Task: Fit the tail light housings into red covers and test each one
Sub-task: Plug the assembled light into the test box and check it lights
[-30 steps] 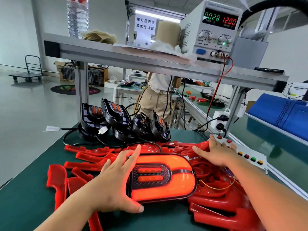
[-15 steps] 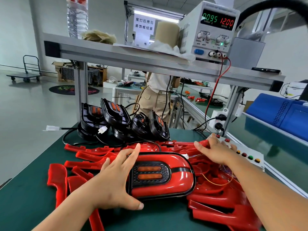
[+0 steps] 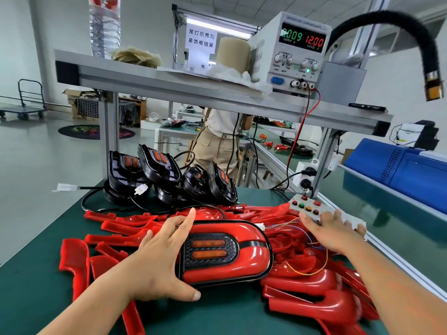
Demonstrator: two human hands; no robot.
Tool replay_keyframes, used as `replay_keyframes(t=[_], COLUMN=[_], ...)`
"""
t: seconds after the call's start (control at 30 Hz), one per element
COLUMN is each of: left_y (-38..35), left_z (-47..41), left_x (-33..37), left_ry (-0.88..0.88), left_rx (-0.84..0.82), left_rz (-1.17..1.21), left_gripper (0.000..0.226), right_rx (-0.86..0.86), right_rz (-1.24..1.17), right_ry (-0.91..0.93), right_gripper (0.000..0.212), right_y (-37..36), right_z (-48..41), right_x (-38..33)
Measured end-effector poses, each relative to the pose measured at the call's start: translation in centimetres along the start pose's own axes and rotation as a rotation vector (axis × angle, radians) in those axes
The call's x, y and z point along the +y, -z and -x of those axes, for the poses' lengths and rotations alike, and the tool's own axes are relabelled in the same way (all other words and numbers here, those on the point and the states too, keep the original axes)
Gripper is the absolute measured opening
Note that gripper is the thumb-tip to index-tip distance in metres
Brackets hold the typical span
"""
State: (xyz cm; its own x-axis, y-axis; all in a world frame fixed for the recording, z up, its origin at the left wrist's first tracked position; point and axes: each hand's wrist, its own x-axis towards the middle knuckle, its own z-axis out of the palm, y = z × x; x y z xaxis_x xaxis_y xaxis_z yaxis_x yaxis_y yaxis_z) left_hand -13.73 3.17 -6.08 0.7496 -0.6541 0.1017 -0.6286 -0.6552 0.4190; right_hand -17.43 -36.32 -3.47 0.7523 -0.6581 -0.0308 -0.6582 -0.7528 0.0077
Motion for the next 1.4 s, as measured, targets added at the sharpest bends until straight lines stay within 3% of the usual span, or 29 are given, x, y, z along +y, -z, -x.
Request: replay_keyframes(t=[0.9, 1.17, 1.4], left_y=[0.1, -0.1, -0.2], left_z=[0.1, -0.1, 0.0], left_x=[0.0, -0.2, -0.2], left_ry=[-0.008, -0.007, -0.007], left_rx=[-0.017, -0.016, 0.014], left_rz=[0.035, 0.050, 0.018], left_gripper=[0.143, 0.141, 0.142], right_rx=[-0.035, -0.042, -0.060], right_rz=[0.049, 0.050, 0.101], right_ry=[0.038, 0.200, 0.214], right_gripper=[0.130, 0.121, 0.131], right_y=[1.1, 1.1, 0.9], right_z=[0.0, -1.3, -1.9], right_x=[-0.6, -1.6, -1.9])
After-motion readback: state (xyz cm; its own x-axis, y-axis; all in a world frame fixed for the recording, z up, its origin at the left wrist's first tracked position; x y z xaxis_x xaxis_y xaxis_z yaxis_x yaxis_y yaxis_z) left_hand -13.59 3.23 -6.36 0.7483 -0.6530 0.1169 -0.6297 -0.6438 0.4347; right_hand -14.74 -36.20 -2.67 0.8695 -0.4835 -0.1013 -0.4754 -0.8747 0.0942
